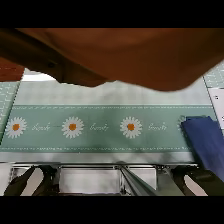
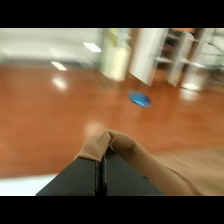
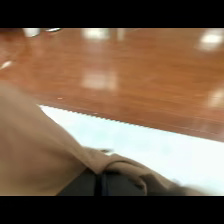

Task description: Fold the shirts.

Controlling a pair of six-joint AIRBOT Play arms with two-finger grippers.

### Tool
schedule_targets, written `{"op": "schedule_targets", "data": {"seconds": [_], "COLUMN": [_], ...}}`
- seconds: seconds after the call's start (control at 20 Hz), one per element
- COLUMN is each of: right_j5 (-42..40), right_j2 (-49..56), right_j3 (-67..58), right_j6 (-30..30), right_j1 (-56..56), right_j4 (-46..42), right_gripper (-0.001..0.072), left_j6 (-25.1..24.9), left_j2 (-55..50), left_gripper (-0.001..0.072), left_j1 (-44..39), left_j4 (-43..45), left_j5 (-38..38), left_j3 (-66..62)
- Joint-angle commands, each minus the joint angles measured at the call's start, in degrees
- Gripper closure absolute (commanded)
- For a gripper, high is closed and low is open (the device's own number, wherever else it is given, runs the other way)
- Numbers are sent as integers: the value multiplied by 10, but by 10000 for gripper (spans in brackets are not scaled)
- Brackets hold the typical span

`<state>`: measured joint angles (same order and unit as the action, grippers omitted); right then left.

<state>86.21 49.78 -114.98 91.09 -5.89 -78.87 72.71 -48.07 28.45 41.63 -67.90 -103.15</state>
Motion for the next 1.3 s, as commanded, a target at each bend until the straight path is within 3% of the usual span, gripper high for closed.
{"op": "schedule_targets", "data": {"seconds": [0.0,0.25,0.45,0.65,0.8,0.95,1.2,1.25], "right_j5": [86,124,25,-125,-234,-320,-344,-345], "right_j2": [-73,-170,-188,-87,52,215,423,447], "right_j3": [28,259,490,612,612,557,386,358], "right_j6": [26,77,80,41,8,-8,-35,-35], "right_j1": [1,1,1,1,1,30,99,105], "right_j4": [-63,-56,-12,28,29,70,202,221], "right_gripper": [689,689,689,689,689,689,688,629], "left_j6": [31,93,110,141,146,197,206,206], "left_j2": [64,78,3,-181,-315,-420,-519,-528], "left_gripper": [684,684,684,683,683,683,675,577], "left_j1": [-34,-209,-251,-252,-253,-253,-254,-254], "left_j4": [130,387,379,362,319,307,242,227], "left_j5": [12,-5,-4,40,119,166,182,176], "left_j3": [-23,-18,54,77,75,52,30,30]}}
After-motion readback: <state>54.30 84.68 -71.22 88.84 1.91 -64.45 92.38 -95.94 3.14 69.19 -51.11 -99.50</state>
